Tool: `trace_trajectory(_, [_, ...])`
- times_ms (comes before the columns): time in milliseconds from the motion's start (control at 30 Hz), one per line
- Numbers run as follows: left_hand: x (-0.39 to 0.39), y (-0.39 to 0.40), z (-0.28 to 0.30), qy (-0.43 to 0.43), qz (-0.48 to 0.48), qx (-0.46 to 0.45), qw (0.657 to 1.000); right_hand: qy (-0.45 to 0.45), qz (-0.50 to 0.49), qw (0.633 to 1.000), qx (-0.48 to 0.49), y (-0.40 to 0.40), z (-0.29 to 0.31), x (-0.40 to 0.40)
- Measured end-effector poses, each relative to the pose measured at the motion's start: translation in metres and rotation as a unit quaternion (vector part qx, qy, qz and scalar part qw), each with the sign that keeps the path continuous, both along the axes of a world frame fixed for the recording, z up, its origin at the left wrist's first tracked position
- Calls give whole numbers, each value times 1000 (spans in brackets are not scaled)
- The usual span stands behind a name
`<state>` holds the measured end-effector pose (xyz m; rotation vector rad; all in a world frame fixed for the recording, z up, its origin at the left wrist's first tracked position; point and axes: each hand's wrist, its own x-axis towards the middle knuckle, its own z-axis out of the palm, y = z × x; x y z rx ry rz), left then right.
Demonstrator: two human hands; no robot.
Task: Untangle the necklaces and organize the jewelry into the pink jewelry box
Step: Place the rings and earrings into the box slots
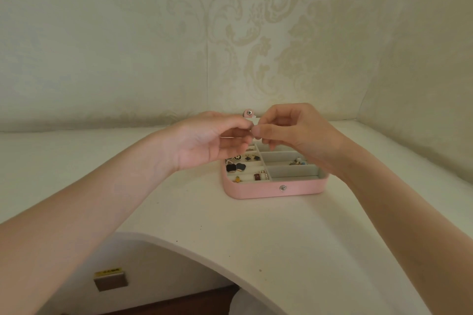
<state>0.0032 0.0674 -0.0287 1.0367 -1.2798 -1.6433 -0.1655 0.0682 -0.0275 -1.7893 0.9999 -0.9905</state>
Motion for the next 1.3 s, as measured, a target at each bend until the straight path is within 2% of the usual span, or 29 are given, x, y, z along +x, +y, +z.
trace_trajectory(133, [-2,-2,-2,-20,16,-19,999,27,-18,999,-43,1,1,1])
trace_trajectory(267, [-1,-3,-1,-40,28,-47,998,17,-46,998,-31,-2,-4,2])
trace_trajectory(400, [0,-2,-4,-132,44,-100,985,11,-59,998,-5,-3,-10,3])
trace_trajectory(533, [1,-4,-8,-226,50,-141,963,36,-50,998,31,-2,-12,3])
trace_trajectory(700, [-1,-5,-8,-294,24,-195,935,70,-58,993,73,-3,-14,4])
trace_trajectory(1000, [-8,-11,-10,-435,0,-289,853,124,-88,985,85,-4,-17,6])
trace_trajectory(1133, [-7,-12,-10,-444,-14,-287,848,150,-96,980,89,-3,-17,8])
trace_trajectory(1300, [-6,-11,-10,-444,-28,-284,849,242,-99,960,100,-5,-9,13])
